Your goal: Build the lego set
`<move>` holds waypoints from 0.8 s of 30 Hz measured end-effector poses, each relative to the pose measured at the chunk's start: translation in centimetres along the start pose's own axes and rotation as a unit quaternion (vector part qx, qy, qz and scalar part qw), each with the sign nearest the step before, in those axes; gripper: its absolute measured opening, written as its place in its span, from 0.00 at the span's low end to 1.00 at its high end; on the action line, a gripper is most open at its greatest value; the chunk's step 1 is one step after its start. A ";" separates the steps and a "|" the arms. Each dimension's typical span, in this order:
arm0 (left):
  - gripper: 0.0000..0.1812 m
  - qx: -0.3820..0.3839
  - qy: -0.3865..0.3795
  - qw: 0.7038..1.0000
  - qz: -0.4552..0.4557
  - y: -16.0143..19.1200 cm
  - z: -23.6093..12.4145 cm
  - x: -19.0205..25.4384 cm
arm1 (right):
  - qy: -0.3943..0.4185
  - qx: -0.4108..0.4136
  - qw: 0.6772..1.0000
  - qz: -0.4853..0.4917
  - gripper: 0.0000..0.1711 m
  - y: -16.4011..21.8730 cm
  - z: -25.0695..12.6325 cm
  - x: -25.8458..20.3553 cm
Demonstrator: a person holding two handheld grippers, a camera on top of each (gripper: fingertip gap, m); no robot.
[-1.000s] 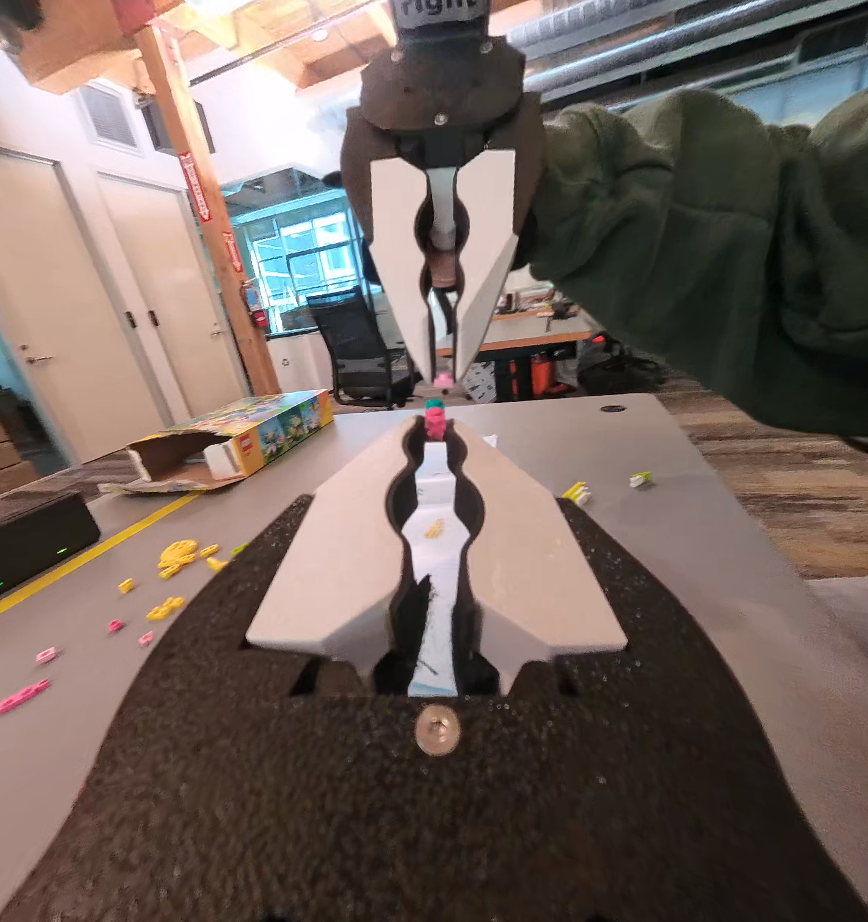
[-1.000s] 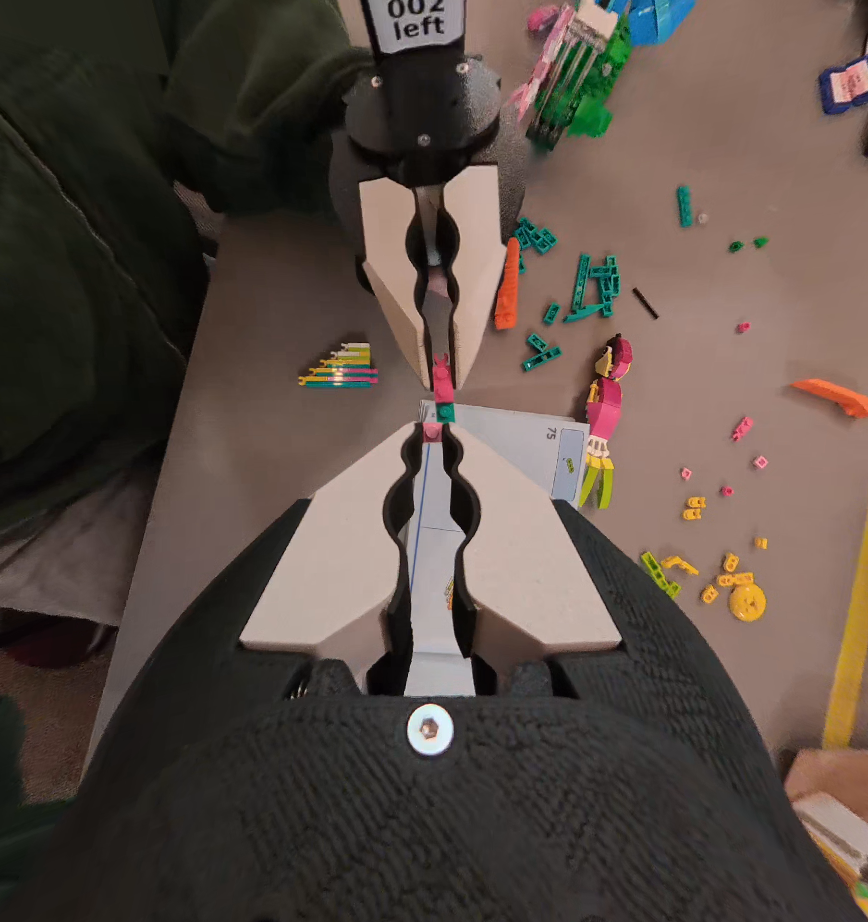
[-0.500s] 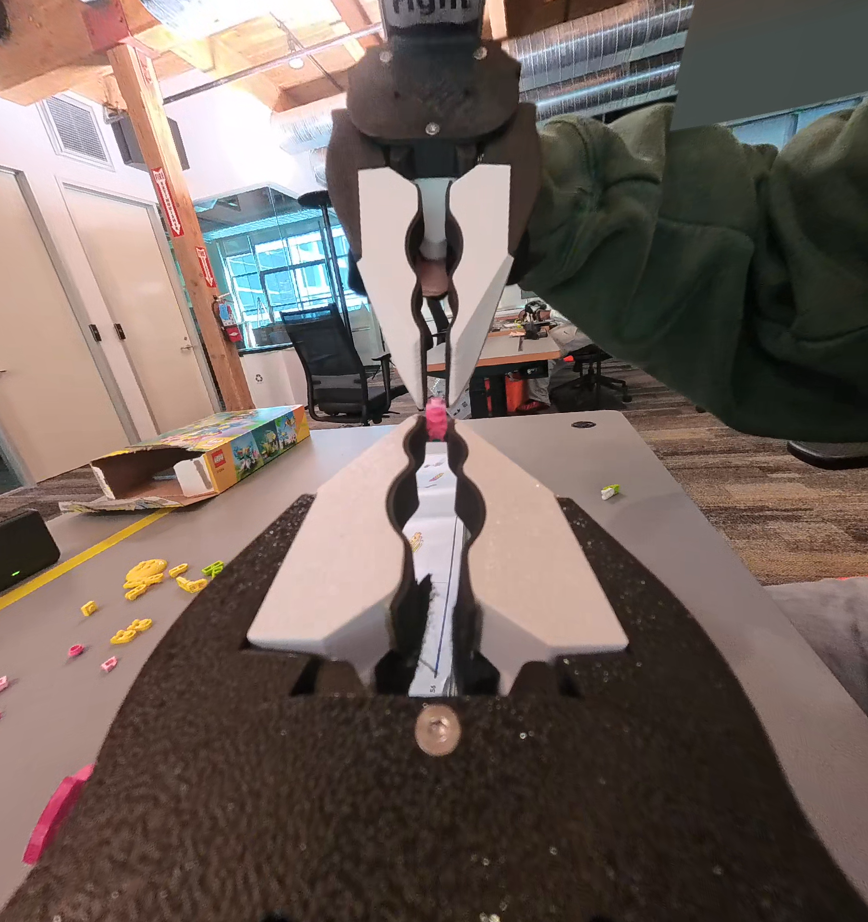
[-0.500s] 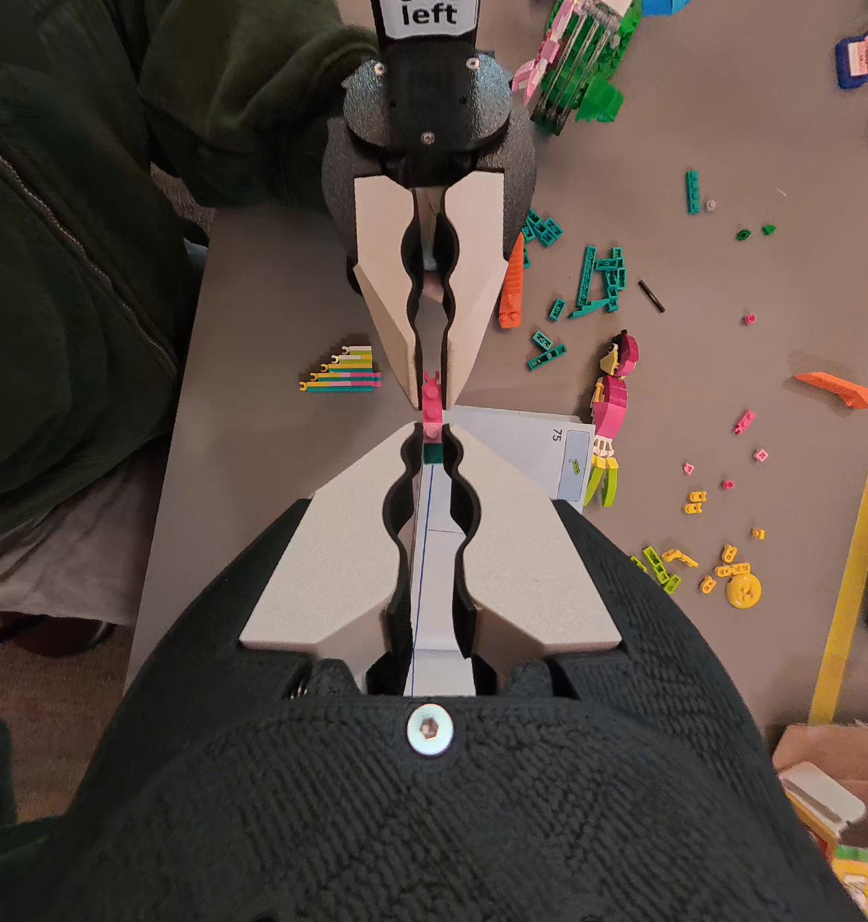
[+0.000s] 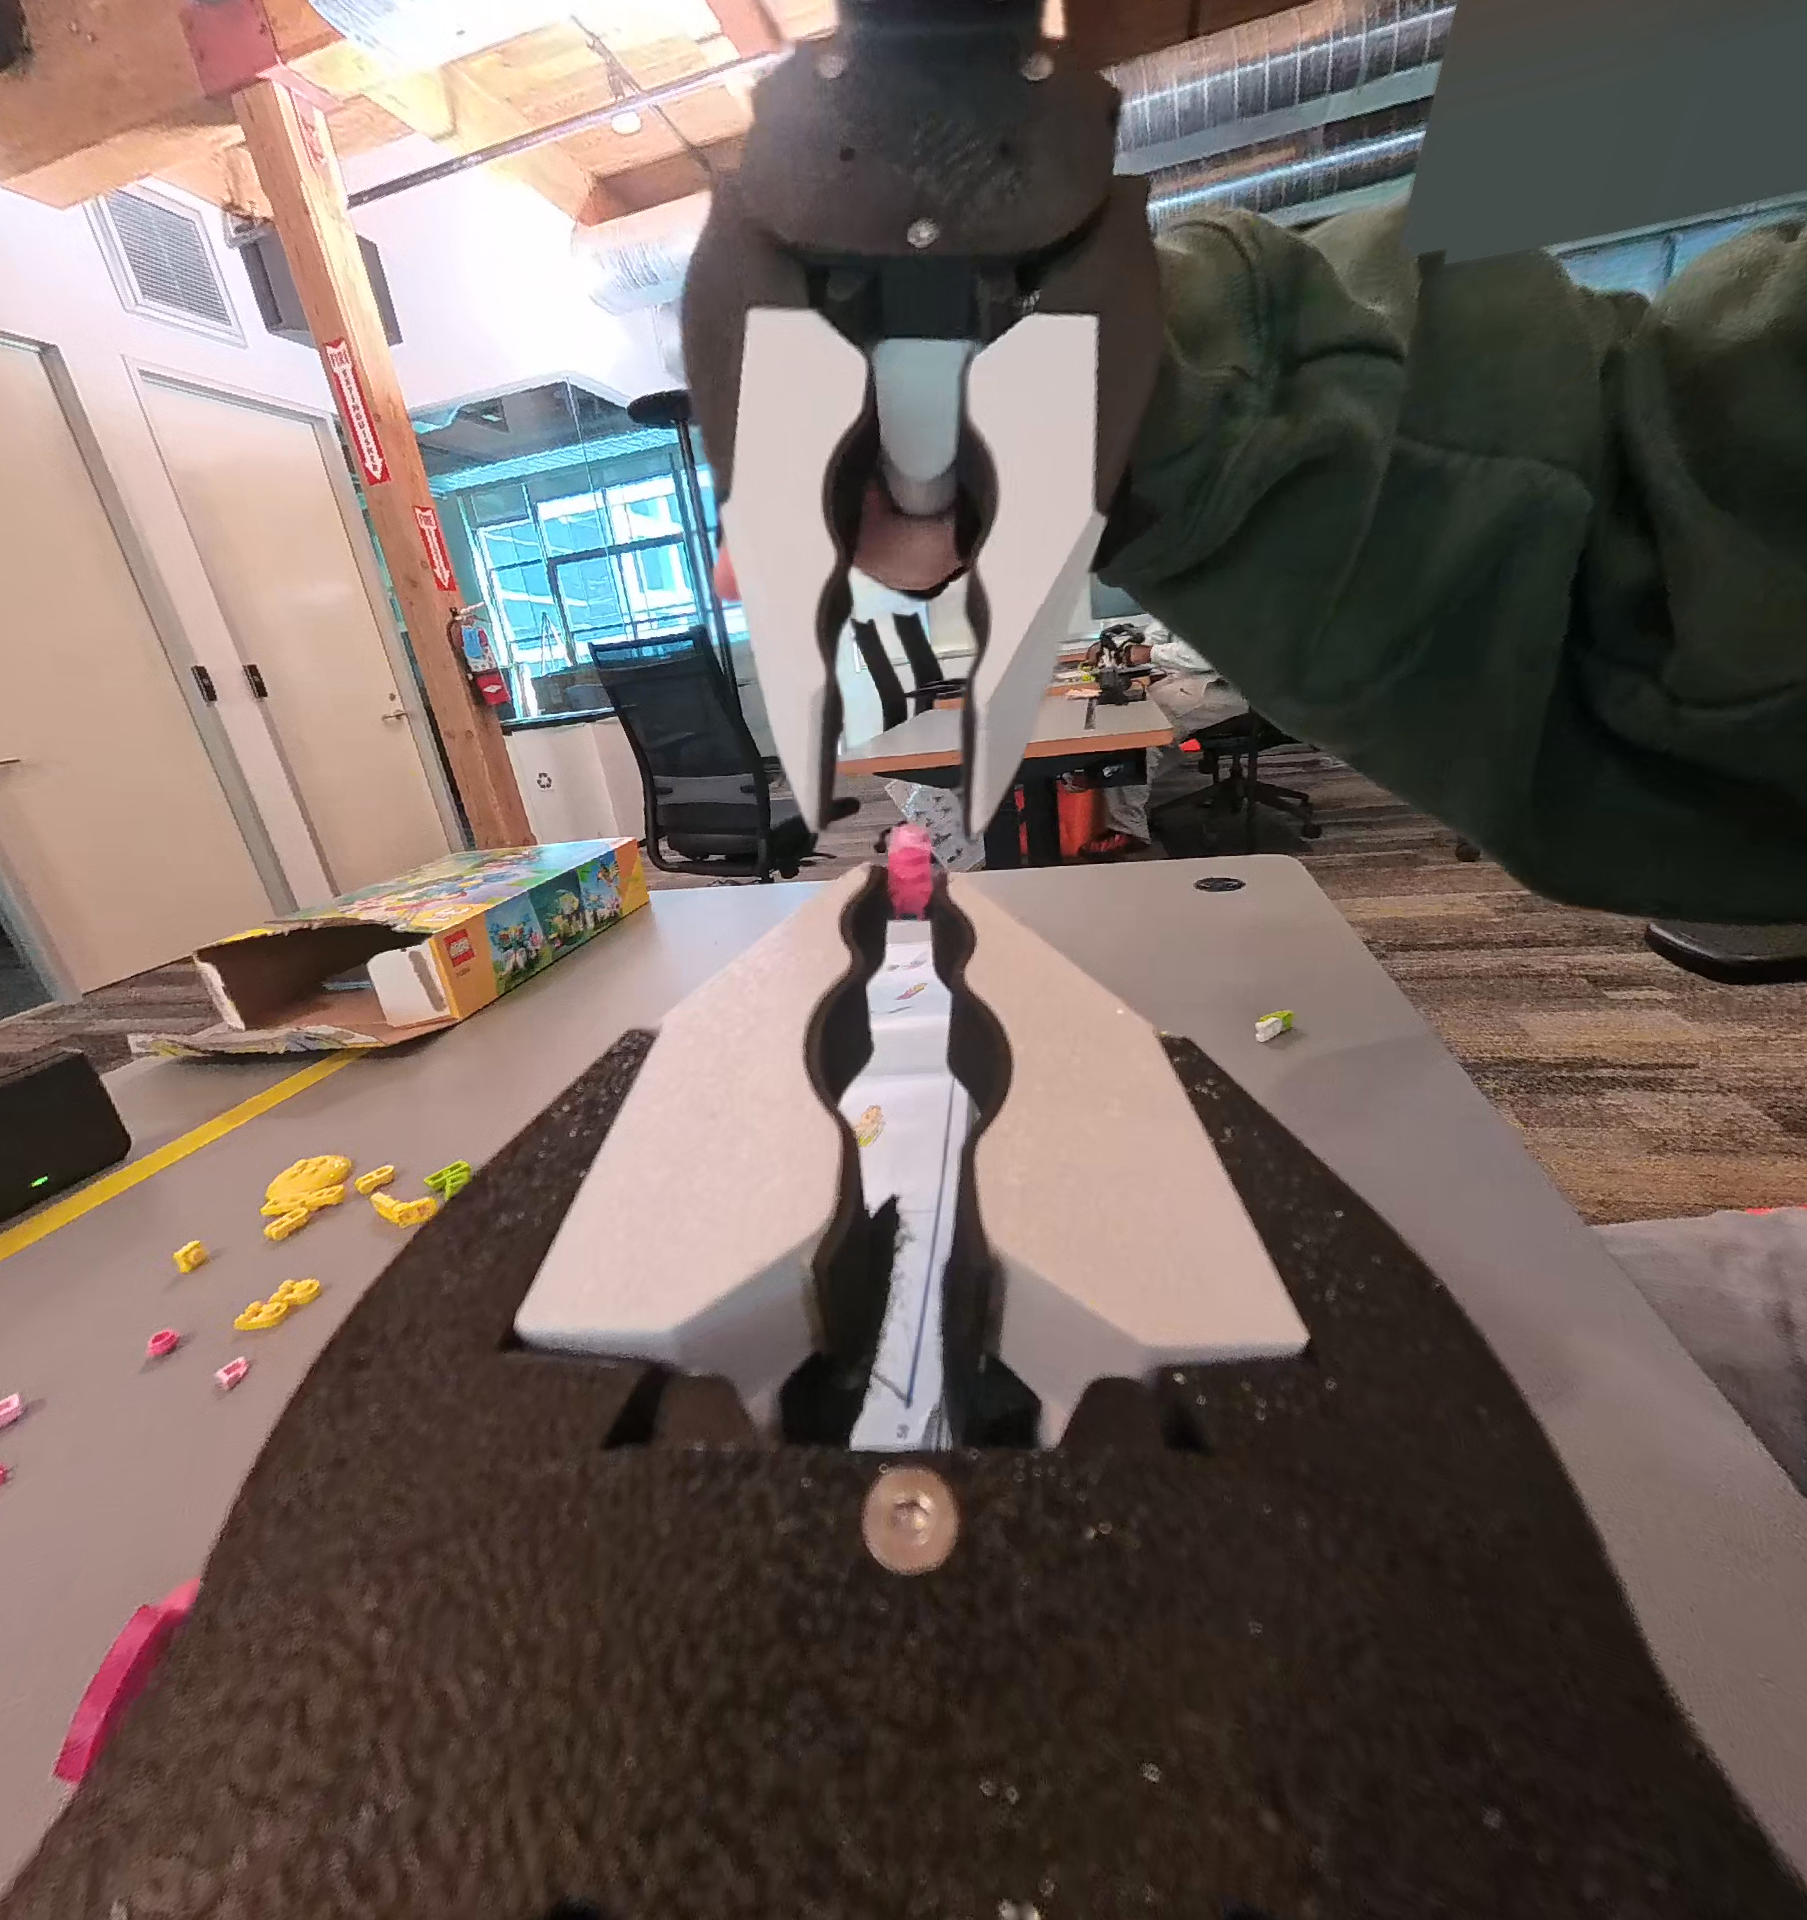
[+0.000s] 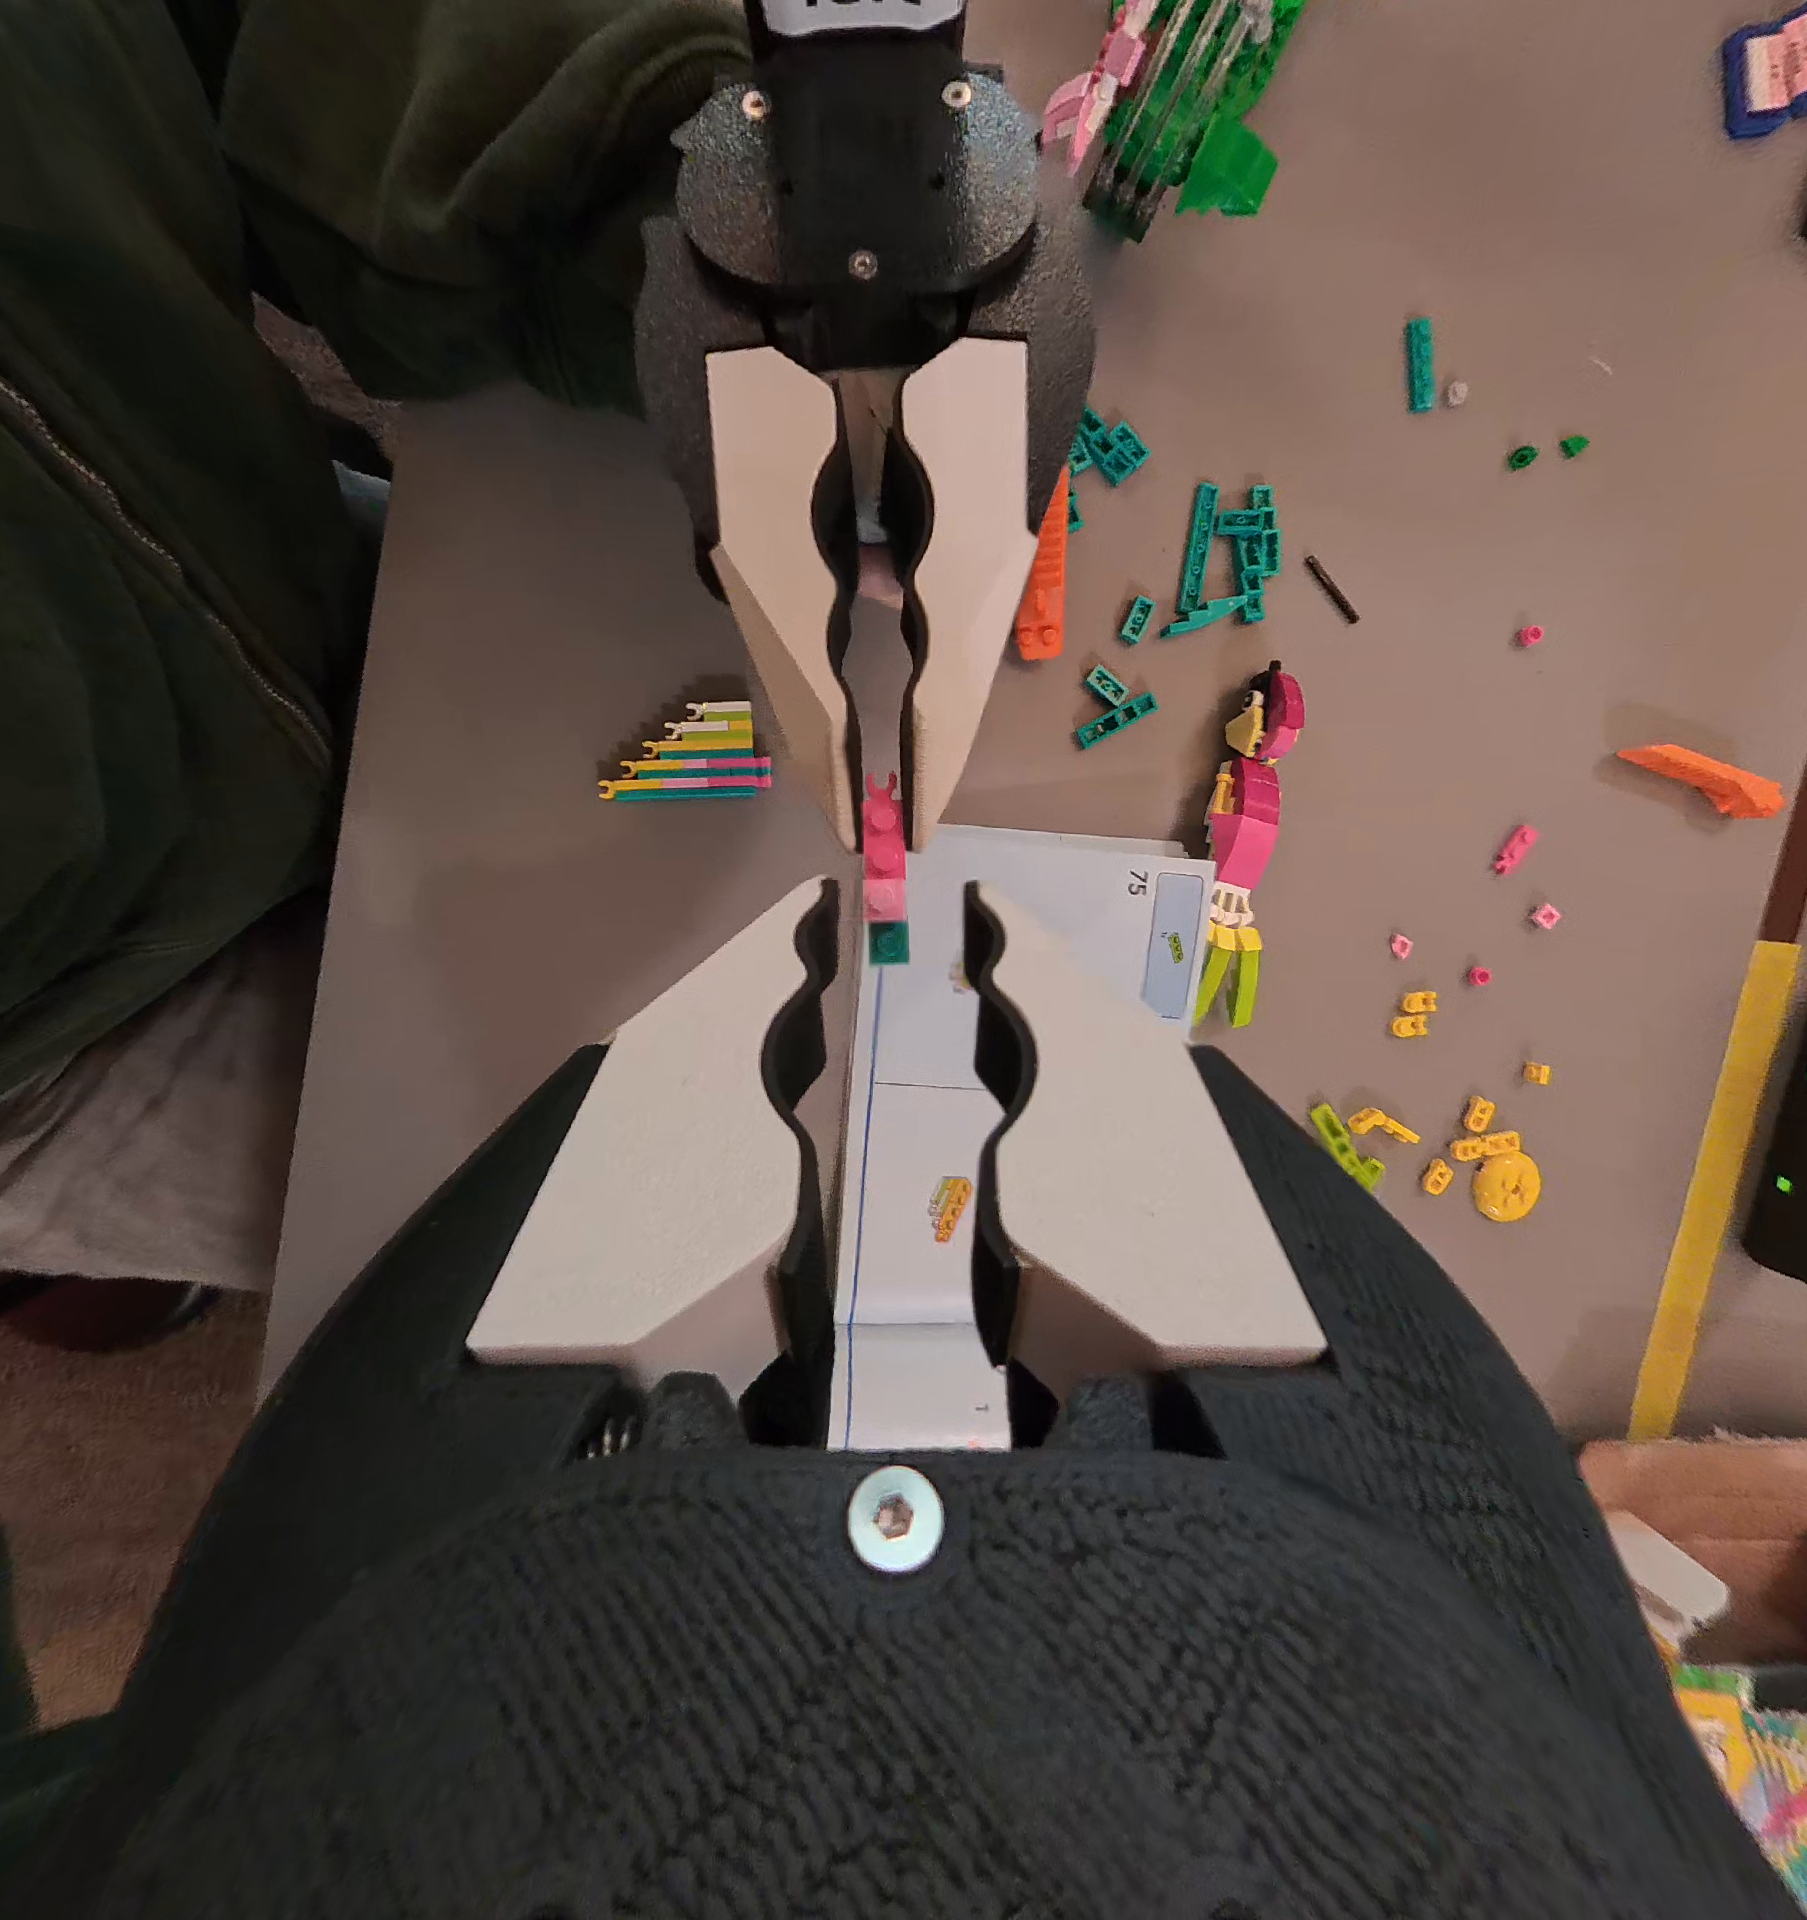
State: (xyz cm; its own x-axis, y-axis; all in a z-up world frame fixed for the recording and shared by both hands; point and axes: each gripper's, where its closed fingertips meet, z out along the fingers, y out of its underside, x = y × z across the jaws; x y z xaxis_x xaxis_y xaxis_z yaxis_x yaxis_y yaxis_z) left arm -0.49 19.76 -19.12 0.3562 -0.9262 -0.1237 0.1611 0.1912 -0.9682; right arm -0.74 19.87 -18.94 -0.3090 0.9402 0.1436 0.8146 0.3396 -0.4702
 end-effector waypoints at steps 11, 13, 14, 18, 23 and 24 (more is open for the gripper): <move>0.03 0.007 -0.037 0.997 -0.068 0.0 -0.6 -2.0 | 0.454 -0.125 0.826 -0.311 0.32 0.3 0.5 2.2; 0.03 0.006 -0.035 0.997 -0.068 0.0 -0.6 -2.0 | 0.480 -0.132 0.805 -0.322 0.28 0.2 0.8 2.4; 0.03 0.007 -0.035 0.997 -0.069 0.0 -0.6 -2.0 | 0.485 -0.136 0.800 -0.325 0.24 0.2 0.9 2.4; 0.03 0.015 -0.025 0.997 -0.076 -0.4 -0.6 -1.7 | 0.506 -0.161 0.777 -0.338 0.14 0.1 0.9 3.1; 0.03 0.019 -0.020 0.996 -0.084 -0.7 -0.6 -1.4 | 0.521 -0.158 0.767 -0.339 0.05 -0.4 0.3 3.1; 0.03 0.019 -0.020 0.996 -0.087 -0.7 -0.6 -1.4 | 0.522 -0.157 0.768 -0.336 0.04 -0.5 0.3 3.1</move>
State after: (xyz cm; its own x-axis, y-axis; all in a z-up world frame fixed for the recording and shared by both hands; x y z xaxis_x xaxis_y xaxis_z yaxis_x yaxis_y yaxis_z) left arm -1.69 20.72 -18.36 0.3558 -0.9329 0.0553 0.2584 0.0414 -0.9652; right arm -2.26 22.61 -18.49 -0.2830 0.0039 0.9591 0.7717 0.5948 0.2253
